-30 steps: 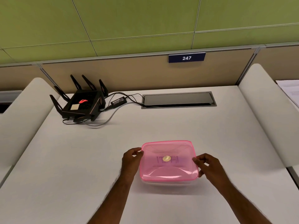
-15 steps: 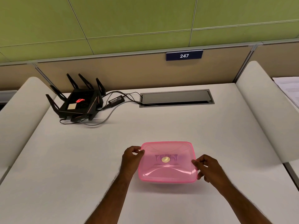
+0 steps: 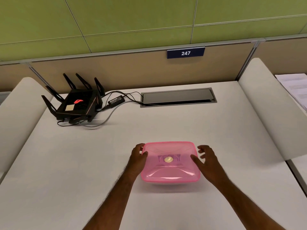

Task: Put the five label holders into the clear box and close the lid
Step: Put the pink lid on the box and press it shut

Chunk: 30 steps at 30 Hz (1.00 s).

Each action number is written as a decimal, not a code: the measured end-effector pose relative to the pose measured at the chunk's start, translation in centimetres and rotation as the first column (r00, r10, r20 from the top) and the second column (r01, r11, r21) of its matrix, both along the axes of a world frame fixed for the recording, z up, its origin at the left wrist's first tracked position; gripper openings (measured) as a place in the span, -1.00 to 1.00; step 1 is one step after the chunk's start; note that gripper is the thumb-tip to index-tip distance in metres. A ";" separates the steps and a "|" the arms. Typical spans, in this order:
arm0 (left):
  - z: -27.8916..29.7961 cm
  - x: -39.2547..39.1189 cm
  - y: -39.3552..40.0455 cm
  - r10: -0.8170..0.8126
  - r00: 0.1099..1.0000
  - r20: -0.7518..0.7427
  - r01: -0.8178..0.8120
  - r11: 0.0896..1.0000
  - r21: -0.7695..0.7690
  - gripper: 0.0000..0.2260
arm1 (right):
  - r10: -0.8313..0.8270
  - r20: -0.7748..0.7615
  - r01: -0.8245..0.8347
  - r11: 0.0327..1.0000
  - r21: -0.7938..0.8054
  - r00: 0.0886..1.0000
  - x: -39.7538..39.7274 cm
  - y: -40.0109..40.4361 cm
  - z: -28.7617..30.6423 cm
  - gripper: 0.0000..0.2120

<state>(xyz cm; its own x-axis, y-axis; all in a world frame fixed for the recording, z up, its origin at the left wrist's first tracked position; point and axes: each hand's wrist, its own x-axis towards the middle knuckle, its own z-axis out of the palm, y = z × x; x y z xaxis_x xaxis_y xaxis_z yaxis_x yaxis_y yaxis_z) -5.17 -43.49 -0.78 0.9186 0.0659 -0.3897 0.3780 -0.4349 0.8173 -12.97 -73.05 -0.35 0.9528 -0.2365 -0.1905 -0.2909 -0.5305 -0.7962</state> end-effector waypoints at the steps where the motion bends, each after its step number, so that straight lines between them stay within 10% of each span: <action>1: 0.0 0.1 -0.1 -0.002 1.000 -0.008 0.002 1.000 0.001 -0.71 | 0.023 0.025 -0.022 0.999 -0.042 0.999 0.4 0.5 0.1 -0.52; 14: 0.0 -0.3 -0.4 0.059 0.994 -0.096 -0.073 0.986 -0.151 -0.70 | 0.240 0.082 -0.171 0.858 -0.485 0.967 1.6 4.9 -1.9 -0.23; 30: -1.0 -2.3 -1.0 0.125 0.992 0.009 -0.119 0.963 -0.241 -0.64 | 0.225 0.113 -0.151 0.876 -0.458 0.968 1.3 4.9 -2.0 -0.43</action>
